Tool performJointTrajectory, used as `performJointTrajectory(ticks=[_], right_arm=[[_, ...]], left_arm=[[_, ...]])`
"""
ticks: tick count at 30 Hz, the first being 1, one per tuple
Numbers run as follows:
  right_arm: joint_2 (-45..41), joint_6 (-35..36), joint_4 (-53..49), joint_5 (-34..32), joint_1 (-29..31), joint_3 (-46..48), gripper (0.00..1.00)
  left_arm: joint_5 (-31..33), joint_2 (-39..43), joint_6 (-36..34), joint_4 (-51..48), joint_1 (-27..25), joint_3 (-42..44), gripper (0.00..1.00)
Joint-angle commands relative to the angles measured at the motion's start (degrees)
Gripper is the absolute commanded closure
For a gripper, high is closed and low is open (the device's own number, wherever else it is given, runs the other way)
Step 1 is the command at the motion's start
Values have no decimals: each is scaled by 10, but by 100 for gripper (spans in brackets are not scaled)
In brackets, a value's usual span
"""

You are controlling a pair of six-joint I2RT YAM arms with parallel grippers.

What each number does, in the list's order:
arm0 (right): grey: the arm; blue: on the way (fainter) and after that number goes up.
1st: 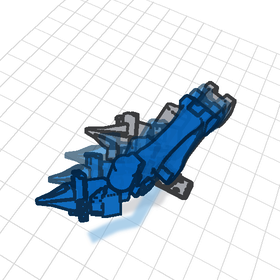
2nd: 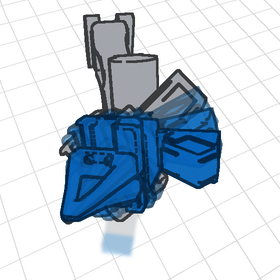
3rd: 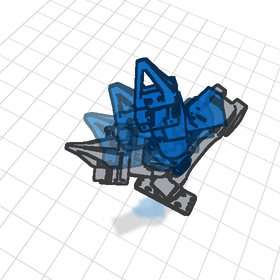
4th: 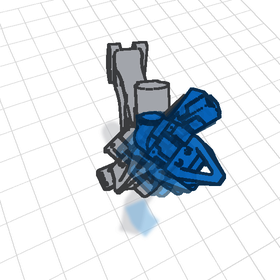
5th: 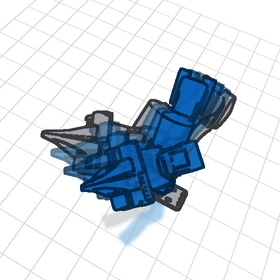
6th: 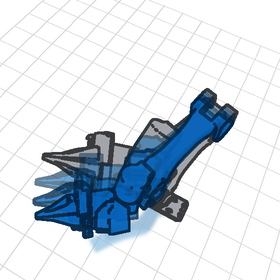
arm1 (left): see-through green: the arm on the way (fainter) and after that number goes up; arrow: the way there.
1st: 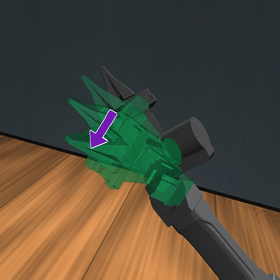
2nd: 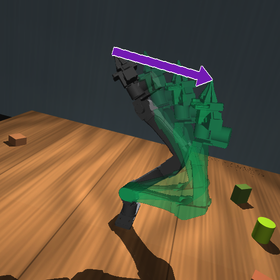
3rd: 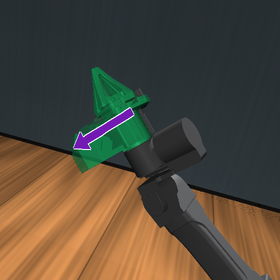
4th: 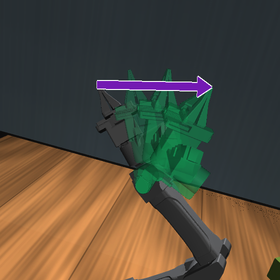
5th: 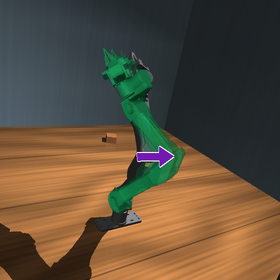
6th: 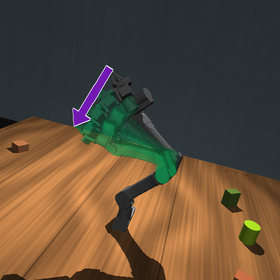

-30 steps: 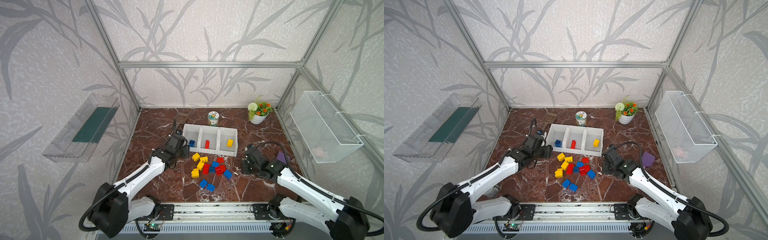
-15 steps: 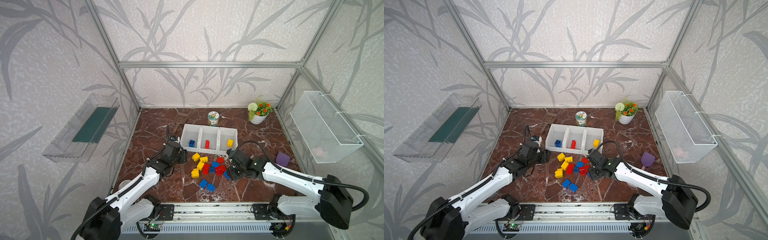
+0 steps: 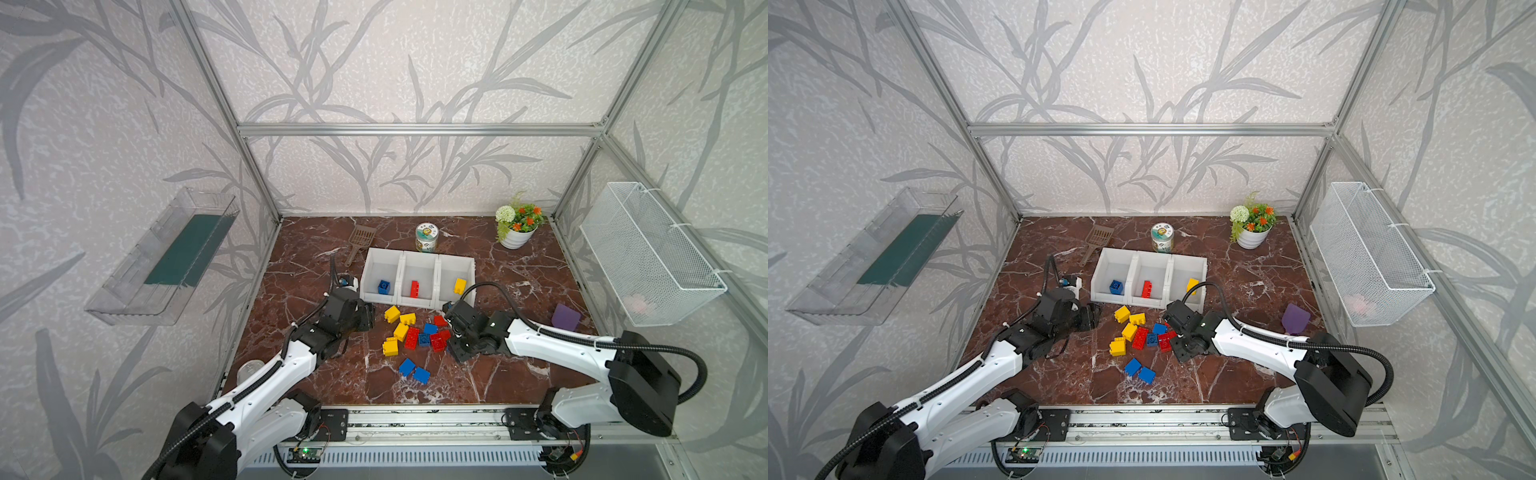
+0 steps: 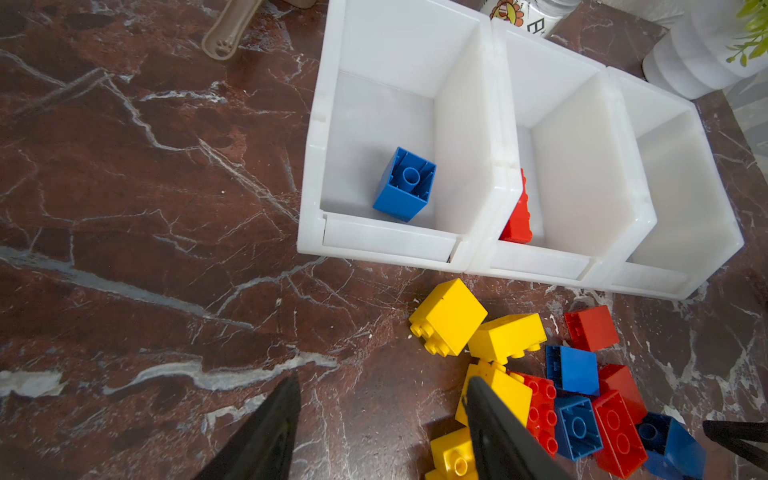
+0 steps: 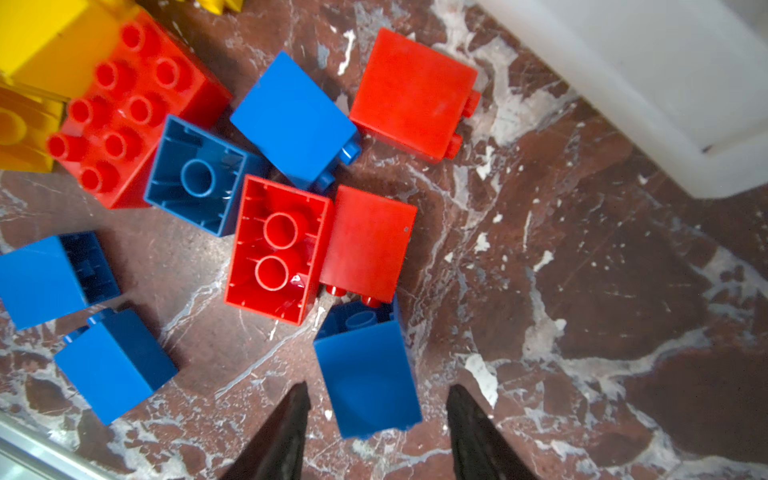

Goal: Sort the legos into containers by color
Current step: 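Move the right gripper over the brick pile while the left gripper draws back, then lower the right gripper and grasp a blue brick from the pile, then carry the blue brick with the right gripper into the compartment nearest the left arm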

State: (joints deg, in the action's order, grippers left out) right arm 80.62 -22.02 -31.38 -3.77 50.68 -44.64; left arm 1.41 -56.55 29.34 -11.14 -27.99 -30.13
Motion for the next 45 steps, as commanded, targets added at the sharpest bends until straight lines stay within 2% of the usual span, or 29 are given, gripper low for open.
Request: performJointTrajectory(ticks=[1, 8, 15, 23, 27, 32, 38, 45], right_arm=[[15, -5, 9, -9, 3, -9, 48], [44, -15, 6, -26, 3, -17, 58], [34, -20, 8, -26, 5, -13, 66], [-31, 9, -35, -56, 6, -65, 67], [-26, 44, -9, -73, 5, -114, 67], [47, 99, 12, -55, 1, -222, 67], [189, 150, 20, -47, -2, -381, 67], [345, 165, 6, -42, -14, -563, 67]], left_arm=[[3, 10, 13, 8, 0, 8, 34], [-5, 7, 18, 5, 0, 8, 34], [-3, 16, 22, -2, 0, 11, 34], [8, 29, 27, -7, 0, 15, 34], [16, 43, 30, -19, 0, 18, 34], [21, 66, 38, -35, 0, 26, 35], [29, 99, 60, -46, 0, 53, 35], [21, 121, 71, -61, -1, 59, 35]])
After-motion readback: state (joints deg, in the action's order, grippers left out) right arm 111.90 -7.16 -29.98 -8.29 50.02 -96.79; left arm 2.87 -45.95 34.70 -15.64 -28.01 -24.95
